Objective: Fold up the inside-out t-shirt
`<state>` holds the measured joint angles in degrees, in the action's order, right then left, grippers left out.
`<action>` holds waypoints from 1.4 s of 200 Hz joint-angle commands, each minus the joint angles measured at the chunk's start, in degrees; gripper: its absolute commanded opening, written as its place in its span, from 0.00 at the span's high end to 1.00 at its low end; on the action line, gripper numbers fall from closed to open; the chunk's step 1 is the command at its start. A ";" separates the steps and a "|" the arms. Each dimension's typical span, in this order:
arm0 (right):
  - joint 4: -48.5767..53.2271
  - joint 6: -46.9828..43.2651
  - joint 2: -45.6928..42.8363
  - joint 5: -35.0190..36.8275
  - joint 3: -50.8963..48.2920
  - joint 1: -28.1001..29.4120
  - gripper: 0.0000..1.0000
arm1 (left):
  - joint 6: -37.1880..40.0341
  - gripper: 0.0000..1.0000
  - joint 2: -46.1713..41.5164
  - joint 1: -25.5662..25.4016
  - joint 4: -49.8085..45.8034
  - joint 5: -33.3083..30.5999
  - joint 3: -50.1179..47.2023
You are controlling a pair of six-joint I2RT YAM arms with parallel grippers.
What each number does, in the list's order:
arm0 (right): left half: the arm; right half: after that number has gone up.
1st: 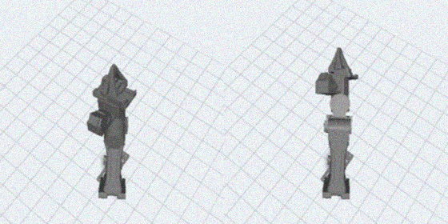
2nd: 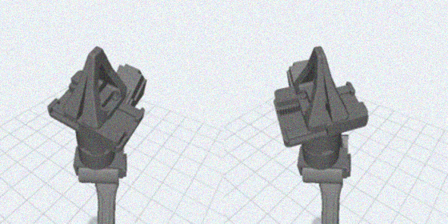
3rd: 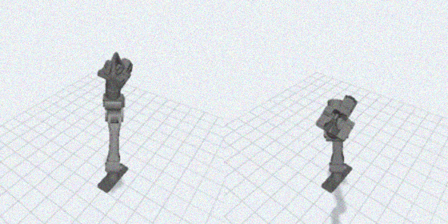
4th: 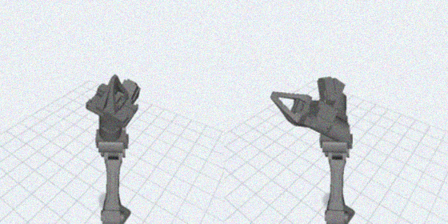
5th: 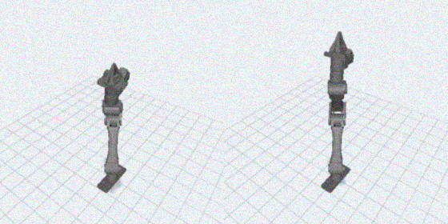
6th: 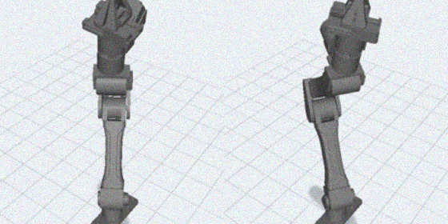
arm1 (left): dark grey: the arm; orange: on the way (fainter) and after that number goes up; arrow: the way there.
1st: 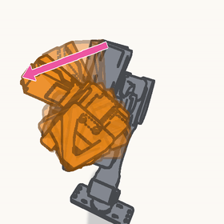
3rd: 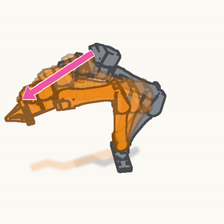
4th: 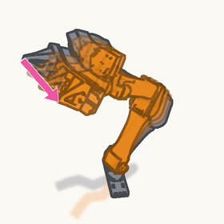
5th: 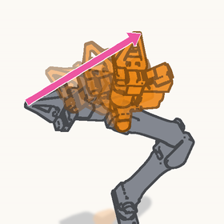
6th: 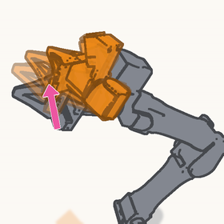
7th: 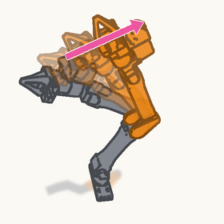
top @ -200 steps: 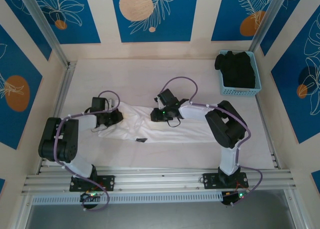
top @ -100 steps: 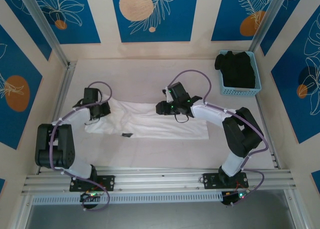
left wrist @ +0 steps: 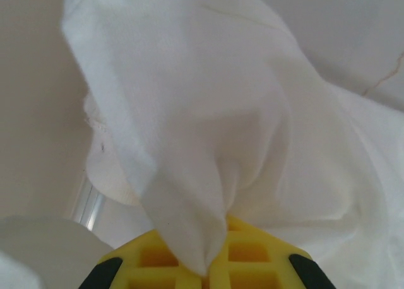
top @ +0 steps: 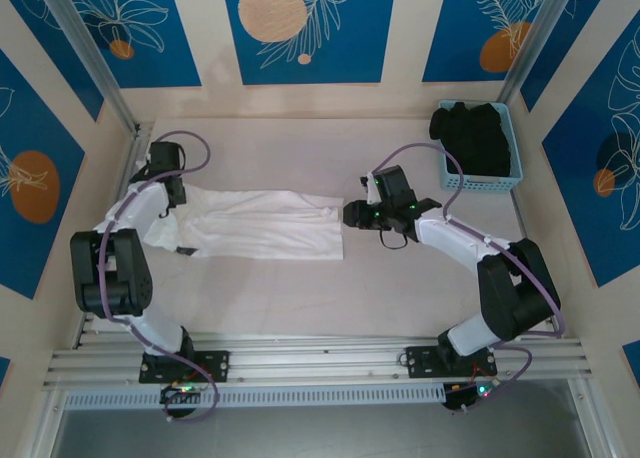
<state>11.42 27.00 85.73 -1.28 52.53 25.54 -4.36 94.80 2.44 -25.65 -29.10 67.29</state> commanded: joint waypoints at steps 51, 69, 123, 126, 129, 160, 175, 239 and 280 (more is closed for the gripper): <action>2.27 -1.86 -0.10 0.06 -0.41 -1.17 0.59 | -5.79 1.00 0.16 -12.02 -11.32 7.54 4.63; 3.28 -2.08 -0.77 0.89 -0.56 -1.78 0.59 | -10.79 1.00 0.62 -18.78 -12.77 13.41 6.21; 4.25 -1.70 -3.66 2.33 -2.94 -4.69 0.59 | -28.21 0.63 12.77 -35.65 2.15 37.99 14.37; 4.23 -1.63 -3.82 2.38 -3.11 -4.89 0.59 | -29.09 0.59 13.89 -36.04 3.19 39.65 15.21; 4.18 -1.58 -3.95 2.45 -3.27 -5.08 0.59 | -29.87 0.56 14.85 -36.31 4.16 41.25 15.93; 1.60 -0.32 -3.55 1.83 -4.04 -5.76 0.57 | -32.90 0.36 16.28 -35.69 10.27 48.93 17.85; -0.69 0.48 -1.62 -0.54 -2.92 -4.96 0.57 | -29.61 0.34 12.20 -34.04 8.45 47.93 15.13; -4.28 0.15 10.20 -3.09 10.50 2.68 0.55 | -19.40 0.15 -12.19 -31.70 6.90 30.78 -8.27; -0.55 0.30 23.31 -0.04 23.30 4.60 0.50 | -20.73 0.15 -12.94 -30.65 9.25 29.97 -16.10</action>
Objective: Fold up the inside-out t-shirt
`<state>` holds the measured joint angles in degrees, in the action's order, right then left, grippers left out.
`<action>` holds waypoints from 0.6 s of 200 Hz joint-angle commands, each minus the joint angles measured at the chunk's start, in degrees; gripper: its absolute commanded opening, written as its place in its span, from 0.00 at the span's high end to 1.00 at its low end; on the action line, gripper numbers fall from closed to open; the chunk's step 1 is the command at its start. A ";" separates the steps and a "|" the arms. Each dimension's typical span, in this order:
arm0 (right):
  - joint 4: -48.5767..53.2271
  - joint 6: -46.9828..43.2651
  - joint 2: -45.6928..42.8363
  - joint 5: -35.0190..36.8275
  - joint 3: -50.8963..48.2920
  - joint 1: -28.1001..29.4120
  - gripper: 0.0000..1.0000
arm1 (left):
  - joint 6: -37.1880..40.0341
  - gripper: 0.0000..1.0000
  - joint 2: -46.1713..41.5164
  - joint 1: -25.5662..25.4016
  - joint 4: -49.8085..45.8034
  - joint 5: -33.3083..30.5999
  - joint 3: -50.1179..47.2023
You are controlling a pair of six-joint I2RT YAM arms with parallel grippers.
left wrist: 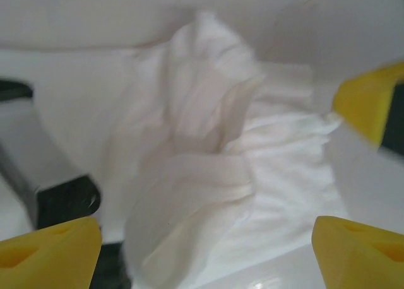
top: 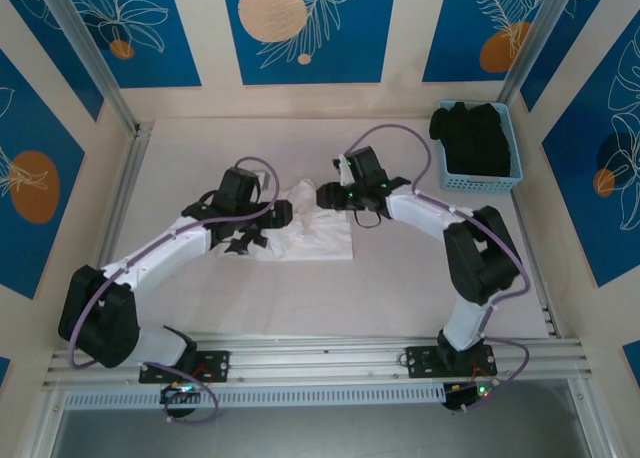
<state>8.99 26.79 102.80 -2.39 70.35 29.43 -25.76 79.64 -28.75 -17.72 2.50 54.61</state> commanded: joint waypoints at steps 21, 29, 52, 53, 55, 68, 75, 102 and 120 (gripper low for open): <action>2.96 1.07 11.95 0.83 10.29 0.67 0.48 | -1.72 0.21 4.98 0.52 6.98 3.30 -4.65; 3.34 1.23 13.70 0.70 11.86 0.50 0.49 | -2.44 0.26 6.00 0.47 9.25 5.39 -4.86; 3.85 2.10 16.73 -1.73 15.12 -0.22 0.61 | -3.92 0.47 8.11 0.33 13.23 9.53 -4.80; 3.84 2.11 16.79 -1.87 15.19 -0.28 0.61 | -3.93 0.48 8.14 0.30 13.36 9.62 -4.79; 3.71 2.24 16.80 -2.08 15.24 -0.37 0.65 | -4.01 0.50 8.20 0.28 13.46 9.71 -4.87; 3.33 2.46 16.59 -3.00 15.28 -0.82 0.77 | -4.03 0.63 8.19 0.10 14.24 10.48 -5.10; 3.51 2.32 16.18 -3.18 15.20 -0.95 0.83 | -3.95 0.69 7.96 -0.05 14.66 10.59 -5.38; 5.35 1.36 13.22 -3.84 14.78 -2.39 0.91 | -2.79 0.85 6.35 -1.56 15.62 11.49 -5.43; 7.78 0.21 10.82 -4.95 14.80 -3.93 0.93 | -1.66 0.90 5.41 -3.30 16.96 12.20 -5.10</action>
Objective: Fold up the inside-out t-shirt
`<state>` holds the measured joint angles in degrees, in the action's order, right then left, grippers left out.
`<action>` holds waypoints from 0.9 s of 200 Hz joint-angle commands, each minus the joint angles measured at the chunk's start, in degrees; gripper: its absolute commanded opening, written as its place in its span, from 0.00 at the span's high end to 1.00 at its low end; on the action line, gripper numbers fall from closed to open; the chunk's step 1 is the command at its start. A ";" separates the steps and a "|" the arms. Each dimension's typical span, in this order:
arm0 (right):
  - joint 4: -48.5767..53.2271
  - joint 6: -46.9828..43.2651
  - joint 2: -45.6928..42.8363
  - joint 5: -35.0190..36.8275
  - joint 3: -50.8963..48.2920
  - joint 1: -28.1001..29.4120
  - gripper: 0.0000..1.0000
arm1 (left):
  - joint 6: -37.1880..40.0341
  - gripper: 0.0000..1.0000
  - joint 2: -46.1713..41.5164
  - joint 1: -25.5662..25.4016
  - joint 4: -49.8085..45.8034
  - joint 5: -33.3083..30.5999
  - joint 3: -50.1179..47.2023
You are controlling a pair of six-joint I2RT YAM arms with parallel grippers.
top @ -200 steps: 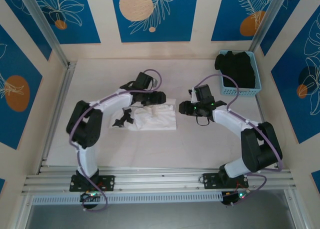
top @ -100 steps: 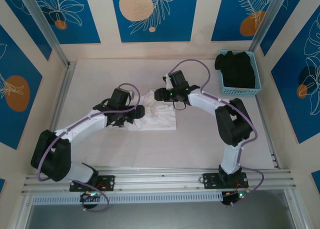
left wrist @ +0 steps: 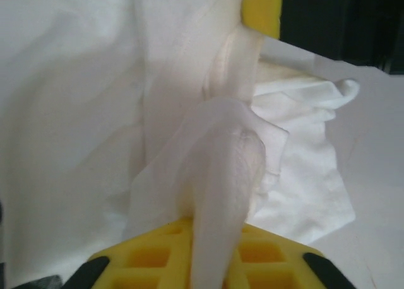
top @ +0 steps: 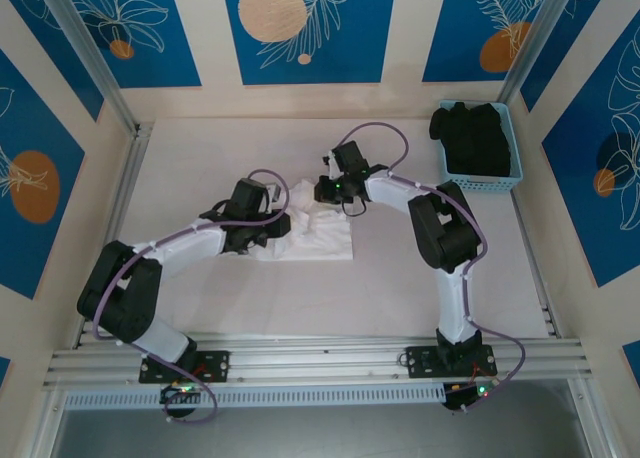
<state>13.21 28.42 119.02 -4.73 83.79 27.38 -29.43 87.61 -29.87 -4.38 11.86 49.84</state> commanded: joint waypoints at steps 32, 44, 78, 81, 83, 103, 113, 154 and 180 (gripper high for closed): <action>11.72 -4.40 -6.72 -6.95 4.16 -4.78 0.94 | 4.65 0.91 -1.93 -6.67 6.22 3.65 1.75; 15.21 -5.79 -6.00 -7.85 5.72 -5.79 0.94 | 5.06 0.90 -0.48 -8.58 7.98 3.79 2.51; 22.28 -8.26 -1.27 -7.53 9.43 -9.57 0.90 | 4.22 0.80 7.80 -13.92 17.14 4.37 3.71; 22.57 -8.38 -0.71 -7.03 9.70 -9.96 0.90 | 3.99 0.78 8.76 -14.33 17.87 4.63 3.99; 22.85 -8.45 -0.24 -6.69 9.83 -10.21 0.89 | 3.91 0.76 9.36 -14.60 18.50 4.83 4.20; 26.52 -9.38 4.37 -3.40 13.51 -12.90 0.81 | 3.16 0.63 14.94 -17.11 22.74 7.56 6.46; 27.46 -9.75 5.84 -1.88 14.92 -13.84 0.77 | 3.15 0.54 16.68 -17.98 24.08 9.45 7.29; 27.84 -10.96 -0.25 4.73 13.31 -15.60 0.66 | 5.69 0.38 9.67 -16.88 25.47 13.97 2.79; 20.75 -10.24 -11.87 2.82 0.67 -13.76 0.60 | 2.25 0.36 -0.39 -8.91 23.39 11.42 -4.83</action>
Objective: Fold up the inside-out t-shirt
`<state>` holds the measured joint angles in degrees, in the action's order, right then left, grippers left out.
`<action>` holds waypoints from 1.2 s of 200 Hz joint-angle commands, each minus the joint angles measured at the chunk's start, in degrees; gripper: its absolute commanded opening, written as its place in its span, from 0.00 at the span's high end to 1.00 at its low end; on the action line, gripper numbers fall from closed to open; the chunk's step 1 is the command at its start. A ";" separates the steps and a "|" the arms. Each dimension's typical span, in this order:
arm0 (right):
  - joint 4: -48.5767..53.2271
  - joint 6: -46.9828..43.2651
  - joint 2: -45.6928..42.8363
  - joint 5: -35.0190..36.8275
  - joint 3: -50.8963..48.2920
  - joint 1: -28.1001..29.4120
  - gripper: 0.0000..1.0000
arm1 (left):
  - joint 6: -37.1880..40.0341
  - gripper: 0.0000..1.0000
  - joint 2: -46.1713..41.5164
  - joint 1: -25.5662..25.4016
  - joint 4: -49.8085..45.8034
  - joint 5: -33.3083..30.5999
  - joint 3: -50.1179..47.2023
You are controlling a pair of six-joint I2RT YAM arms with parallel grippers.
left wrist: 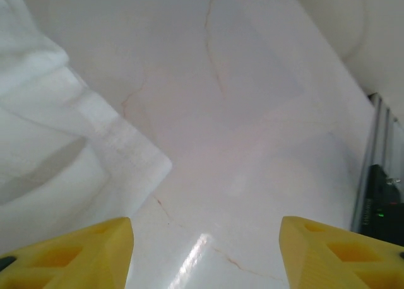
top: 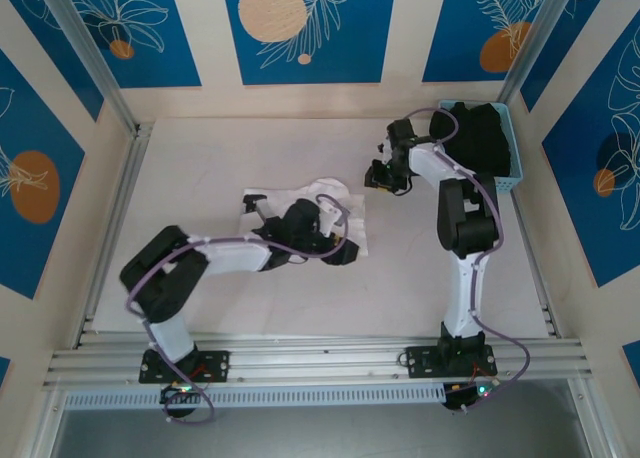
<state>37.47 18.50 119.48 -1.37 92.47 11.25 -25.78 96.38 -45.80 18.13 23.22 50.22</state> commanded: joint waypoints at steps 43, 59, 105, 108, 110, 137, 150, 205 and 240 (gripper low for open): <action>-13.37 6.45 -22.30 -7.76 -26.77 12.84 0.59 | -4.28 0.33 -9.93 25.50 -11.02 -3.52 -4.84; -15.57 10.06 -21.92 -7.31 -30.19 16.88 0.60 | -3.22 0.33 -5.42 28.55 -13.08 -3.64 -1.20; -14.26 14.49 -15.30 -1.96 -31.41 18.06 0.67 | 0.66 0.33 4.00 32.23 -20.07 -4.51 4.69; -14.09 14.23 -14.88 -1.38 -31.26 17.83 0.67 | 0.77 0.33 4.00 32.25 -20.35 -4.59 4.45; -13.98 14.14 -14.71 -1.01 -31.11 17.64 0.67 | 0.81 0.33 3.95 32.24 -20.42 -4.68 4.10; -11.70 11.03 -10.64 3.01 -26.53 14.95 0.68 | 0.94 0.34 -0.54 31.72 -20.68 -4.65 -3.57; -10.52 9.05 -7.68 5.24 -22.22 13.82 0.68 | 1.04 0.34 -5.14 30.11 -20.42 -4.87 -8.99; -7.44 1.46 7.35 -0.06 6.39 15.70 0.66 | -6.52 0.33 -21.32 4.48 -13.96 -5.66 -22.43; -9.81 -2.49 0.43 2.06 2.90 14.54 0.55 | -1.47 0.24 -32.97 5.80 -22.91 -16.10 -18.71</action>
<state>27.03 20.43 125.60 0.38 97.60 26.55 -29.89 70.76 -42.48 0.71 15.88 28.80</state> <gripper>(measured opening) 0.415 0.706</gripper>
